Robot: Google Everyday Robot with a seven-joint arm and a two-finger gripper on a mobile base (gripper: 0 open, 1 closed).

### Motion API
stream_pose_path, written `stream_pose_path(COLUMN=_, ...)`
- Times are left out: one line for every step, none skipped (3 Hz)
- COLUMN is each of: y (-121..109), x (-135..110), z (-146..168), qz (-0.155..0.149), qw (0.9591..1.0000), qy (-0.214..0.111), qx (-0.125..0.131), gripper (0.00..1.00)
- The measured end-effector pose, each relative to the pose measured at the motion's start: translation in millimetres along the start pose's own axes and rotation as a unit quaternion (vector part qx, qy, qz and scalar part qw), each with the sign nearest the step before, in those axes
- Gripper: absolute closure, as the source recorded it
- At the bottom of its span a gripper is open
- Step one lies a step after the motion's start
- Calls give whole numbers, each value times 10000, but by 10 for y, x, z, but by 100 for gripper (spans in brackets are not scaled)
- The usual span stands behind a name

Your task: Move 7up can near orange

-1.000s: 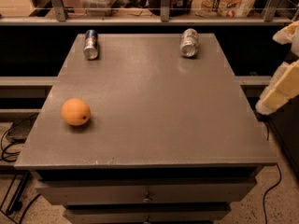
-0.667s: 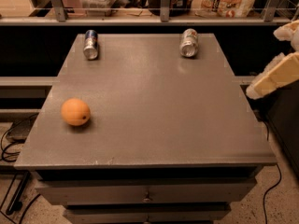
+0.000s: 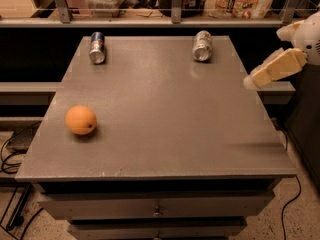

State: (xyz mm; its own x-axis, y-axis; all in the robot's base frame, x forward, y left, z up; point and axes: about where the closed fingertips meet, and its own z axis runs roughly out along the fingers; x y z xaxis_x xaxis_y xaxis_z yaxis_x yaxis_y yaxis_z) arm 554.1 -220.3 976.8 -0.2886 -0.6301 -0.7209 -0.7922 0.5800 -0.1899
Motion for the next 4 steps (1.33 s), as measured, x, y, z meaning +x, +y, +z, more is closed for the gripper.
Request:
stream_pose_path(y=57, x=-18, z=167, qz=-116, qw=9998, qy=155, qx=-9, gripper=0)
stream_pose_path(y=94, x=-117, z=524, qz=10, qw=10000, qy=-38, qx=-20, gripper=0)
stream_pose_path(y=-91, x=-306, z=881, qz=272, qw=9984, qy=-452, qx=219, gripper=0)
stream_pose_path(y=-324, x=-441, z=1205, qz=615, qw=9938, qy=-799, qx=466, gripper=0)
